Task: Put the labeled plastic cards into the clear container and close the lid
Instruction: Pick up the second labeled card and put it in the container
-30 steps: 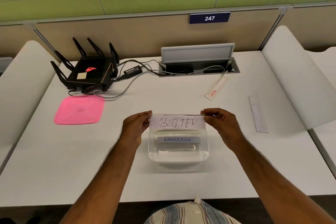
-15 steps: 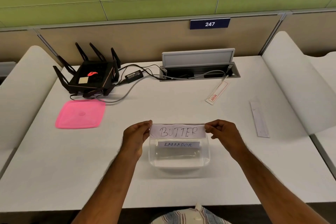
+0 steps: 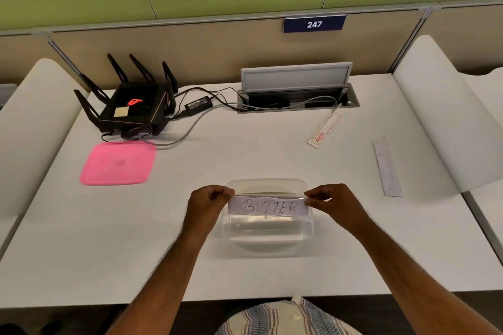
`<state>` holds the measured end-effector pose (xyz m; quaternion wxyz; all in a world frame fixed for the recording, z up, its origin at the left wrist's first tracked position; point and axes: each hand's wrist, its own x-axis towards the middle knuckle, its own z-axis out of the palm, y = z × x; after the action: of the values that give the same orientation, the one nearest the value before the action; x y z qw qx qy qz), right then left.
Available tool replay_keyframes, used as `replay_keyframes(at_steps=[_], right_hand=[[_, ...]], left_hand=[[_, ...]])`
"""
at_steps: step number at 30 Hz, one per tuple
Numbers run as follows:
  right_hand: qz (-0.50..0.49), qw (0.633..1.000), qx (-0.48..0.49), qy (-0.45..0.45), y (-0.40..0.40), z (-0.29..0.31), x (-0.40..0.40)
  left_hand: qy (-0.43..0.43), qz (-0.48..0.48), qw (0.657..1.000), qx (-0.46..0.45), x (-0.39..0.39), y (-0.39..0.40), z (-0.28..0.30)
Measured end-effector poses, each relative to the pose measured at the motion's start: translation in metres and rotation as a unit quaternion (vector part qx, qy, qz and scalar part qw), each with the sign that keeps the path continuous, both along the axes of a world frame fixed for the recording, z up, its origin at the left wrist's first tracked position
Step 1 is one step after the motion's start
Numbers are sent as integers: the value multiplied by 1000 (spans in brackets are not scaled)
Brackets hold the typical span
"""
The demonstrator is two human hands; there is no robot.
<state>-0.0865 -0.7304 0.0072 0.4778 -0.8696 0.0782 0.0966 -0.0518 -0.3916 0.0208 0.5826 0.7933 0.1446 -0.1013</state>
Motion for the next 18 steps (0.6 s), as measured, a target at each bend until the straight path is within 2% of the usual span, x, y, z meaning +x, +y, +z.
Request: replay_keyframes(at_steps=[5,10,14,18], right_hand=[[24,998,-57,13,5,-5,-1],[53,992,-104,39,9,-5,0],[92,983,-154,30,12,-6,2],[152,953,-259,-35,14,-7,0]], left_hand=[[-26,-99,987,126,-6,7,-4],[-50,-158,965,201,-9,7,-8],[-47,-224,922,311,-4,5,-10],[-48,-270,887,372,3,5,-13]])
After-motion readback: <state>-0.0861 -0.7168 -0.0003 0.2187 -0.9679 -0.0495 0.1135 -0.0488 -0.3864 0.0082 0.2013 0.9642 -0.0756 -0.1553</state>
